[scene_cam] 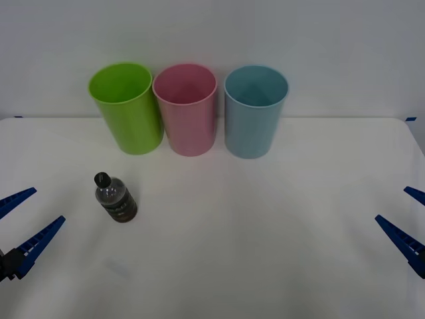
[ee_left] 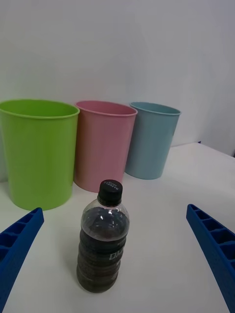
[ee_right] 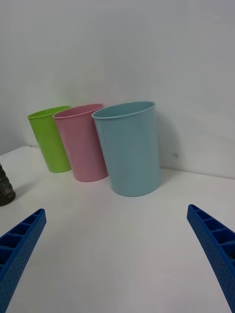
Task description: Grasp the object on the table and drop it into the matching bin: aluminum can to the light blue bin, PET bottle to the pink bin.
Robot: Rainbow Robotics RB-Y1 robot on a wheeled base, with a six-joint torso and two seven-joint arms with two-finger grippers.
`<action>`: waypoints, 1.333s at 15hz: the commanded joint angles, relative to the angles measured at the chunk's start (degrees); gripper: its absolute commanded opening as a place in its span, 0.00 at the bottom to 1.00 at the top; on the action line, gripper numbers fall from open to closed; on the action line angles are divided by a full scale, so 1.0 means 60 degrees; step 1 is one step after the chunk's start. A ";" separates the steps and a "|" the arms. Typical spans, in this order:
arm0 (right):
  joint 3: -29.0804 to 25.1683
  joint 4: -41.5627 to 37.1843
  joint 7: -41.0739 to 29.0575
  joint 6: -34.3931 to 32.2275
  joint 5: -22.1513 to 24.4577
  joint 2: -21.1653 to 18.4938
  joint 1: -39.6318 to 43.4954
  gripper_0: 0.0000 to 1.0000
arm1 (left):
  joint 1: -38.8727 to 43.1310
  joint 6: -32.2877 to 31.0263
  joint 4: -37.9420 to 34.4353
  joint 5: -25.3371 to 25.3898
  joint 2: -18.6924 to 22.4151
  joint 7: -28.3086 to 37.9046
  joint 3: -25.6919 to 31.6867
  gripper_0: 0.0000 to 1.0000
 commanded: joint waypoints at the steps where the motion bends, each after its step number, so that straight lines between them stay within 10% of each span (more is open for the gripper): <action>1: 0.0000 0.0000 0.0000 0.0000 0.0000 0.0000 0.0000 1.00 | 0.0000 0.0000 0.0000 0.0000 0.0000 0.0000 0.0000 1.00; 14: 0.0000 0.0000 0.0000 0.0000 0.0000 0.0000 0.0000 1.00 | 0.0388 0.0168 0.0292 -0.0692 -0.0186 -0.0615 -0.0415 1.00; 20: 0.0000 0.0000 0.0000 0.0000 0.0000 0.0000 0.0000 1.00 | -0.0535 0.0270 0.2518 -0.0765 -0.0186 -0.2490 -0.1016 1.00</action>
